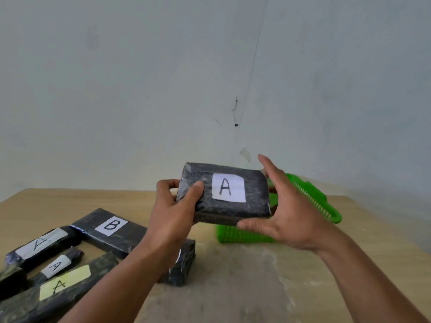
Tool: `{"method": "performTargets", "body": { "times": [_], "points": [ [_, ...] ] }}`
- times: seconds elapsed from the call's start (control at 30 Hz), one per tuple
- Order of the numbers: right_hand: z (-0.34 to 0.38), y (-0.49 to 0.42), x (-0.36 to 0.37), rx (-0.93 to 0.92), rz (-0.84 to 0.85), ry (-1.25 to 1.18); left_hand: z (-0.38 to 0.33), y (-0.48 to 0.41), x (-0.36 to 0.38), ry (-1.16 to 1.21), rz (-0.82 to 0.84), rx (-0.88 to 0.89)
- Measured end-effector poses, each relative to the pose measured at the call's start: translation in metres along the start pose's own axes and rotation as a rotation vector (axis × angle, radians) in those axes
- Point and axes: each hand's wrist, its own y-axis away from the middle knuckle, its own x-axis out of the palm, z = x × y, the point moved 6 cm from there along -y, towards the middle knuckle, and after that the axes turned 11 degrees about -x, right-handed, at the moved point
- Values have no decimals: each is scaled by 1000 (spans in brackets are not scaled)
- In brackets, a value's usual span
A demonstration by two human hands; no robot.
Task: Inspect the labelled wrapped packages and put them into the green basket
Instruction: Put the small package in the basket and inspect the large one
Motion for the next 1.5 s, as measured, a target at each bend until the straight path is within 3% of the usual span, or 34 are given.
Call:
{"method": "performTargets", "body": {
  "times": [0.17,0.4,0.57,0.77,0.93,1.17,1.37,1.5],
  "points": [
    [-35,-45,-40,56,9,188,-22,-34,46,-150,72,49],
    [-121,-88,-80,269,42,303,-23,-80,83,-689,87,218],
    [-179,-106,-67,370,190,390,6,-104,118,-1068,112,386],
    [-235,-112,-32,462,360,423,41,-129,127,-1404,50,364],
    [-262,-114,-28,467,360,496,46,-131,125,-1408,18,405],
    [-252,-115,-5,225,440,712,47,-131,124,-1421,13,417],
    [-254,-117,-2,311,458,742,49,-131,123,-1397,23,401],
    [-252,-117,-4,353,382,667,44,-130,122,-1334,14,401]
  ]
}}
